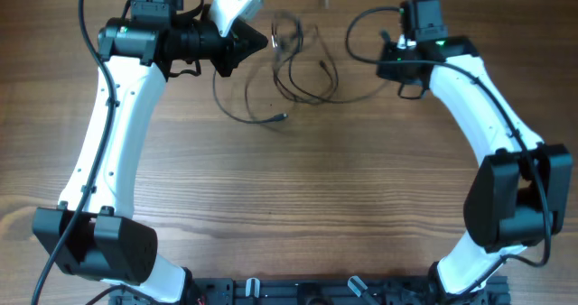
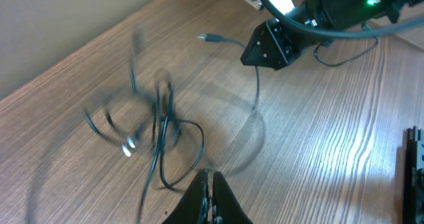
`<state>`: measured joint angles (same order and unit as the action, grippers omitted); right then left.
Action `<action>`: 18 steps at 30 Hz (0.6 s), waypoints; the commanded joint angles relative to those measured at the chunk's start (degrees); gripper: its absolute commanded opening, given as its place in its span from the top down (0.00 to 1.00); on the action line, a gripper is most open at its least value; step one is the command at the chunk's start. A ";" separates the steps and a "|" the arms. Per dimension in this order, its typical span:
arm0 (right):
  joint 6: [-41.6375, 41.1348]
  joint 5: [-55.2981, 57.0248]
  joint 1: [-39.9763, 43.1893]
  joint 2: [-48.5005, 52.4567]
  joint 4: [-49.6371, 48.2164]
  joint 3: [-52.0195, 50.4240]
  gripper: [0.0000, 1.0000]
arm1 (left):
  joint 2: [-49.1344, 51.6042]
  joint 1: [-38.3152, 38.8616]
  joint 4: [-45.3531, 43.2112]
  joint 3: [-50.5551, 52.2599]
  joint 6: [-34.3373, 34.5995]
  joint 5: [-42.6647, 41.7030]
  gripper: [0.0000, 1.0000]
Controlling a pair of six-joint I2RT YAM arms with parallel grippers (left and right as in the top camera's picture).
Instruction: Untangle cables
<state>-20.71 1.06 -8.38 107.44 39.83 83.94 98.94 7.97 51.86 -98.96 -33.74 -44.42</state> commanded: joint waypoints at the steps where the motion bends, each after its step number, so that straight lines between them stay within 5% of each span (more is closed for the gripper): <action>1: 3.80 -6.10 -0.28 1.60 0.07 0.68 0.52 | -1.55 -0.37 -0.13 -0.59 0.09 -0.72 0.96; 8: 4.26 -14.78 -0.61 1.60 -0.96 0.68 0.58 | -1.55 -0.37 -0.11 -0.59 0.11 -0.72 0.96; 10: 5.51 -18.95 -0.66 1.60 -1.16 0.68 0.50 | -1.55 -0.37 -0.11 -0.59 0.11 -0.70 0.96; 13: 5.99 -23.89 -0.76 1.66 -1.60 0.68 0.21 | -1.55 -0.37 -0.13 -0.59 0.09 -0.46 0.95; 18: 9.81 -28.83 -1.49 2.01 -2.80 0.68 0.10 | -1.55 -0.46 -0.37 -0.59 0.11 2.56 0.90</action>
<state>-14.44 -21.61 -9.08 108.44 37.87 83.94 98.89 7.81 51.86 -98.96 -33.69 -43.57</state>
